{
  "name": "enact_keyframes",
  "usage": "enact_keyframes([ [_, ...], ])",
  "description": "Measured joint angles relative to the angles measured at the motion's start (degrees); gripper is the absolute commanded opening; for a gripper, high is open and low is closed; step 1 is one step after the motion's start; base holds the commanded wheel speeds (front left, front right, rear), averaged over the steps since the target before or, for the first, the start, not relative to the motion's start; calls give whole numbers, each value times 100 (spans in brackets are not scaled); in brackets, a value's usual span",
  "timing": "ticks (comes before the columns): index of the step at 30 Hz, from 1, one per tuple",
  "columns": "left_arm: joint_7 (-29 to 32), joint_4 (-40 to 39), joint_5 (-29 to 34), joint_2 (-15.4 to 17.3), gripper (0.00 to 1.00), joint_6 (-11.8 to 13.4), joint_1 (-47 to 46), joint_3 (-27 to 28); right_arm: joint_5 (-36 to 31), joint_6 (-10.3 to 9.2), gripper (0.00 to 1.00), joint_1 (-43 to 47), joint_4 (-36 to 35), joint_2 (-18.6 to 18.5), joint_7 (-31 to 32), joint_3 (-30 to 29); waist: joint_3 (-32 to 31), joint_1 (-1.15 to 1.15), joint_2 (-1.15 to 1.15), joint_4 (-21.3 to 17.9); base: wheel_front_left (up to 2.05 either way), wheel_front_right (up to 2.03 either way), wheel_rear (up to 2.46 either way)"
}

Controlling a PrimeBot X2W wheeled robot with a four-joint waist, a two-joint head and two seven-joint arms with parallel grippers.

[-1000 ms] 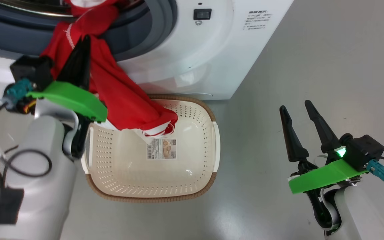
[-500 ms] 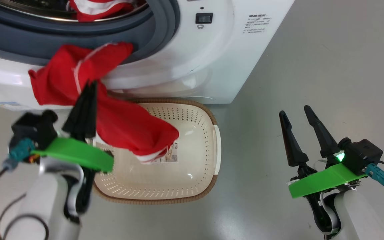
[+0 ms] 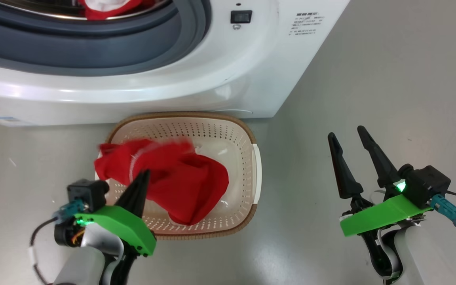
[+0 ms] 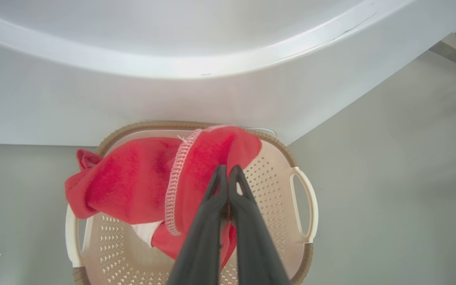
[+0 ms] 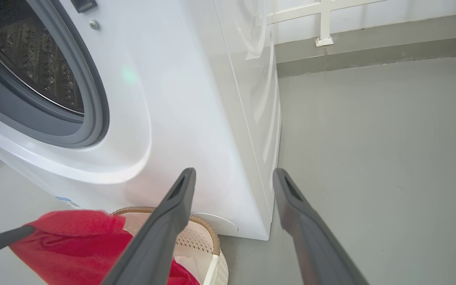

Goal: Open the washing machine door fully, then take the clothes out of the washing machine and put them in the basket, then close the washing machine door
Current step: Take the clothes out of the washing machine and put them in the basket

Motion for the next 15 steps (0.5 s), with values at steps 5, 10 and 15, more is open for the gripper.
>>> enact_keyframes([
  [5,-236,1140,-18,-64,0,-141,-436,-125,0,0,100,-9,-4,1,0,30,86,0,0,-37,0,0,0],
  [10,-651,2292,119,-170,0,-294,-1122,-342,1,0,100,-46,-11,1,0,35,208,0,0,-117,0,0,0],
  [15,-810,3247,162,-383,0,-394,-1665,-632,23,0,100,-149,-51,1,0,53,375,0,0,-178,0,0,0],
])
